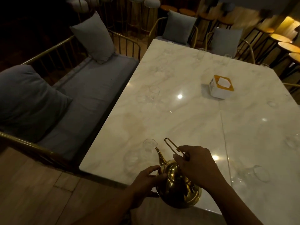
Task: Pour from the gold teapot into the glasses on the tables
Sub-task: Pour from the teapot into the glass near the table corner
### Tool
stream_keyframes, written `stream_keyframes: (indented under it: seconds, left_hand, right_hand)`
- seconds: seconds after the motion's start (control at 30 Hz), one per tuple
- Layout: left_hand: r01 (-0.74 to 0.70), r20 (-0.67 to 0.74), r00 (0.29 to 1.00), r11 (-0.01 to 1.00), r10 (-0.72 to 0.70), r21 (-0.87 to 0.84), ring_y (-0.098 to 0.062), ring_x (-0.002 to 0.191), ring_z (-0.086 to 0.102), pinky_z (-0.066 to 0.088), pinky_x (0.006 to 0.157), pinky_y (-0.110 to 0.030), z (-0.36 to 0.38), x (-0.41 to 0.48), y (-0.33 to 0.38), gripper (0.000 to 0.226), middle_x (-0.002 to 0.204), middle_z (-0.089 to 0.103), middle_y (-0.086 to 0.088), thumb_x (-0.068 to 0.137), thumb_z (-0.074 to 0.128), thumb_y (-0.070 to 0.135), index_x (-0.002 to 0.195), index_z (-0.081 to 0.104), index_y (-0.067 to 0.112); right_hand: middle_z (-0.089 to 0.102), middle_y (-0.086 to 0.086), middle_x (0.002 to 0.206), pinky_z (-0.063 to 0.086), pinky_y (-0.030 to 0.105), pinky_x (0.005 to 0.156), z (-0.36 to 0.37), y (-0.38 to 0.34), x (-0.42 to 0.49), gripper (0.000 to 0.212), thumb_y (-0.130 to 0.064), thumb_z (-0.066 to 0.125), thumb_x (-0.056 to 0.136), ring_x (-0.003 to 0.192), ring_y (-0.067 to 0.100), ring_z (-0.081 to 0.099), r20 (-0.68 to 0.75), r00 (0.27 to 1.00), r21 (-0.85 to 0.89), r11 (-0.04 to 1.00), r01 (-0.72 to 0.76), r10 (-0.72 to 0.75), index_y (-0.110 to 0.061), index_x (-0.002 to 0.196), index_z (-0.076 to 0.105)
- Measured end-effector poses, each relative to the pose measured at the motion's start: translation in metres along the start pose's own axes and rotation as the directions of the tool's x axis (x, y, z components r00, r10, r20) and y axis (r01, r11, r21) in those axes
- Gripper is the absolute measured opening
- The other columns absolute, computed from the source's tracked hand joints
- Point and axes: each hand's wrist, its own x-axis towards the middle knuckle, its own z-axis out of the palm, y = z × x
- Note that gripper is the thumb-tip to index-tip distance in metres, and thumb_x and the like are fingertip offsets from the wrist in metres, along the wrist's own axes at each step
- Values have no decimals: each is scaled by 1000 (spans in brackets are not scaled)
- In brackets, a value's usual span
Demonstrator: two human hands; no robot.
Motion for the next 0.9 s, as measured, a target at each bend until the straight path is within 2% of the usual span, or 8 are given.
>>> stream_keyframes:
  seconds: [0.23, 0.4, 0.47, 0.57, 0.7, 0.8, 0.9]
  left_hand:
    - [9, 8, 1000, 1000, -8, -9, -26, 112, 65, 59, 88, -48, 1, 0, 1, 62, 120, 69, -7, 80, 78, 33, 136, 52, 29]
    - [-8, 6, 1000, 1000, 8, -13, -25, 111, 63, 60, 73, -36, 2, -1, 4, 58, 124, 65, -7, 84, 75, 26, 137, 50, 29]
    - [-22, 1, 1000, 1000, 22, -9, -23, 110, 64, 60, 69, -32, 1, -1, 4, 59, 124, 64, -7, 83, 77, 25, 136, 51, 30]
    - [-57, -19, 998, 998, 57, -2, -25, 110, 65, 61, 73, -35, -3, 2, 3, 66, 126, 63, -6, 72, 86, 27, 131, 56, 31]
    - [-131, -41, 990, 990, 133, 55, -23, 111, 64, 62, 74, -34, -6, 3, 4, 74, 126, 63, -2, 61, 93, 26, 126, 59, 32]
    - [-171, -26, 985, 983, 173, 68, -20, 106, 65, 61, 71, -31, -4, 1, 8, 66, 121, 63, 0, 62, 92, 19, 118, 60, 34]
    - [-182, -10, 983, 977, 185, 109, -20, 104, 65, 61, 71, -31, 1, 0, 12, 65, 119, 61, 1, 64, 91, 18, 117, 58, 34]
  right_hand:
    - [77, -1, 111, 50, 21, 91, -1, 0, 0, 44, -41, 66, 93, 98, 10, 71, 8, 1000, 1, 1000, -11, 11, -24, 133, 64]
    - [77, -1, 105, 50, 20, 87, 0, 1, -3, 41, -39, 67, 93, 92, 9, 70, 28, 999, 2, 999, -42, 41, -23, 131, 65]
    - [76, -3, 98, 48, 16, 80, -1, 4, -5, 36, -37, 69, 92, 83, 6, 67, 49, 997, 13, 998, -65, 64, -23, 126, 67]
    - [69, -8, 84, 44, 10, 61, -2, 9, -12, 25, -32, 73, 89, 72, 2, 63, 87, 990, 32, 993, -117, 114, -24, 112, 67]
    - [63, -6, 74, 47, 15, 60, -2, 15, -24, 15, -29, 73, 87, 66, 6, 60, 112, 983, -4, 989, -145, 144, -24, 96, 62]
    - [59, -6, 71, 42, 14, 56, -3, 19, -31, 18, -28, 74, 87, 61, 3, 56, 121, 982, -4, 990, -143, 142, -30, 88, 56]
    - [61, -5, 69, 46, 15, 57, -9, 20, -39, 20, -28, 75, 85, 61, 5, 59, 100, 984, -10, 989, -149, 150, -32, 86, 55]
